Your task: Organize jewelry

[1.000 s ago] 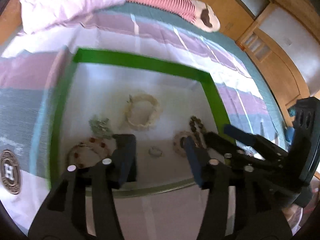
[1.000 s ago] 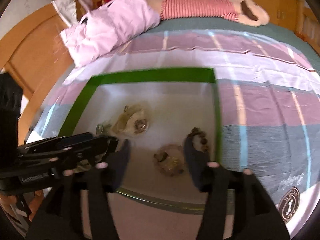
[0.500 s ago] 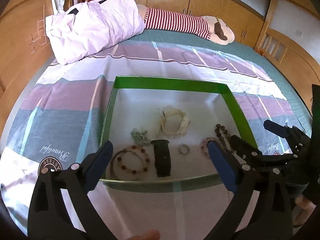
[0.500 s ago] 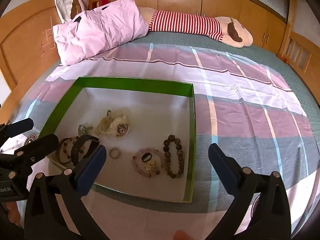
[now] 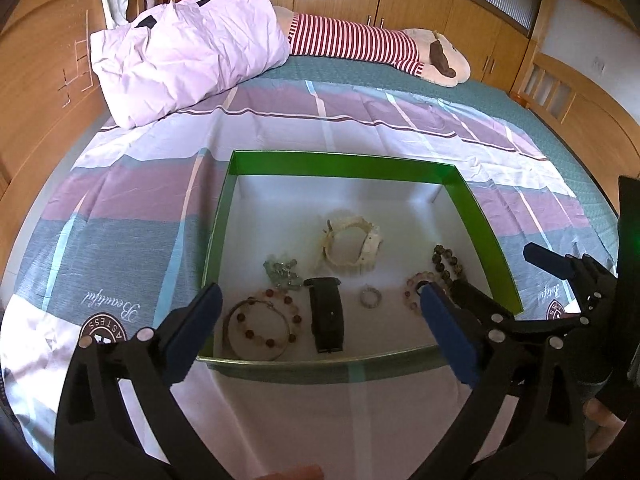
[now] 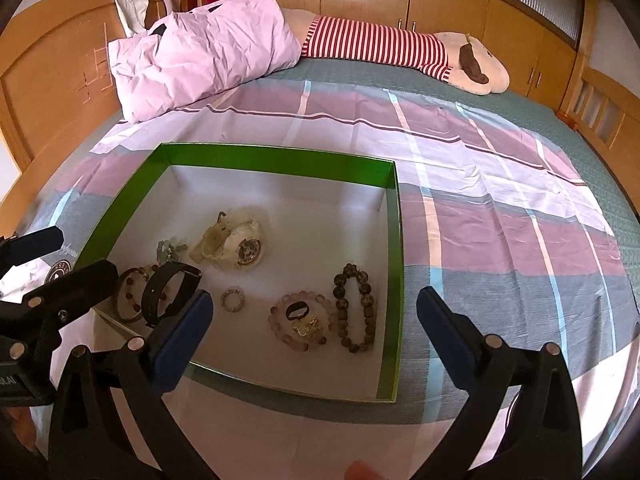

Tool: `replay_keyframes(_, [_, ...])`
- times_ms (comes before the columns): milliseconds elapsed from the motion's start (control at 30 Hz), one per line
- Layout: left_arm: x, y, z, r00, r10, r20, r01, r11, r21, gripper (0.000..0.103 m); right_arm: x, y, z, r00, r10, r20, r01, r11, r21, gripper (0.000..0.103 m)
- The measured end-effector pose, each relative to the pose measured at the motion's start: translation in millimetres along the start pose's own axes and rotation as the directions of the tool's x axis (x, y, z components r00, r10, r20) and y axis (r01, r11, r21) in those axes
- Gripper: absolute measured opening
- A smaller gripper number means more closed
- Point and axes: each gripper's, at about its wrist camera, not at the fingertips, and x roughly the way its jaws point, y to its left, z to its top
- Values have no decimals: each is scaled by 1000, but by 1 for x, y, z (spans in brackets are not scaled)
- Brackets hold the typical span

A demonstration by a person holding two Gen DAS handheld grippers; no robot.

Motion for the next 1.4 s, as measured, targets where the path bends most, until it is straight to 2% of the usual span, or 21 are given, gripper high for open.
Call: replay_keyframes(1400, [4,3,-3,1000,2,-18,-1,1000,25,101,3,-1,-4,1000,-9,-5,9,1000,-9,102])
